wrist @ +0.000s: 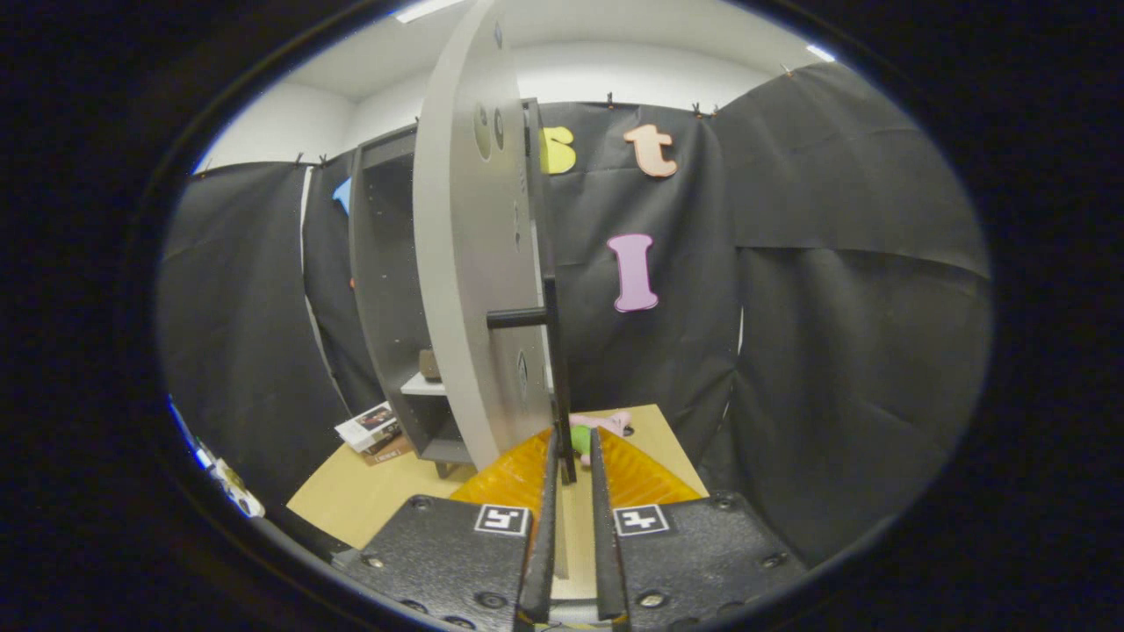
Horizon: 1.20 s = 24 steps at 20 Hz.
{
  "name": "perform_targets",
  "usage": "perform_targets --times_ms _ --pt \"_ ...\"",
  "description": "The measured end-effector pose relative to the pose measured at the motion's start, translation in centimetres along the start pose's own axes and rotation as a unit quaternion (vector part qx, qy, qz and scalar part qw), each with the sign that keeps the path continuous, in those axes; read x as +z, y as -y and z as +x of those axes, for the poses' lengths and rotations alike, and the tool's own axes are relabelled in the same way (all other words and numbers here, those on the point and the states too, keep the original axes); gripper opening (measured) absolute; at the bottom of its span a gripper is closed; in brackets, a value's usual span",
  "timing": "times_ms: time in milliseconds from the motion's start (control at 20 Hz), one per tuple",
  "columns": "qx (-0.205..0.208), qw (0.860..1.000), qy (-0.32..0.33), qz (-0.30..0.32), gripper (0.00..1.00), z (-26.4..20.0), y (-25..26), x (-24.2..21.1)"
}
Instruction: Open the shoe cabinet door, grab the shoes and put them into the shoe cabinet, then close the shoe cabinet door.
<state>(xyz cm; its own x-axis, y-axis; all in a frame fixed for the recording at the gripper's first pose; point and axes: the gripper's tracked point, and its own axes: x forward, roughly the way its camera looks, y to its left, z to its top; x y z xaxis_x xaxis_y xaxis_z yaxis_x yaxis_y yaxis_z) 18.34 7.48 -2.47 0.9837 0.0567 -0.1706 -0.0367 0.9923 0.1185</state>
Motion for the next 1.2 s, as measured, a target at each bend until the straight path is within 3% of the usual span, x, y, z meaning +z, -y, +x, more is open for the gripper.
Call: perform_targets --times_ms 50,100,400,650,1200 --pt "-0.009 1.0 -0.002 0.004 0.28 -0.8 0.4 -0.6" --pt "-0.009 1.0 -0.002 0.006 0.45 -1.3 0.3 -1.2" --pt "-0.063 0.997 -0.048 -0.025 0.86 -4.3 0.9 -10.2" --pt "-0.032 0.995 -0.094 -0.006 0.88 -4.2 -3.1 -17.4" --pt "0.063 0.984 -0.14 -0.091 0.88 4.3 -15.9 -28.0"
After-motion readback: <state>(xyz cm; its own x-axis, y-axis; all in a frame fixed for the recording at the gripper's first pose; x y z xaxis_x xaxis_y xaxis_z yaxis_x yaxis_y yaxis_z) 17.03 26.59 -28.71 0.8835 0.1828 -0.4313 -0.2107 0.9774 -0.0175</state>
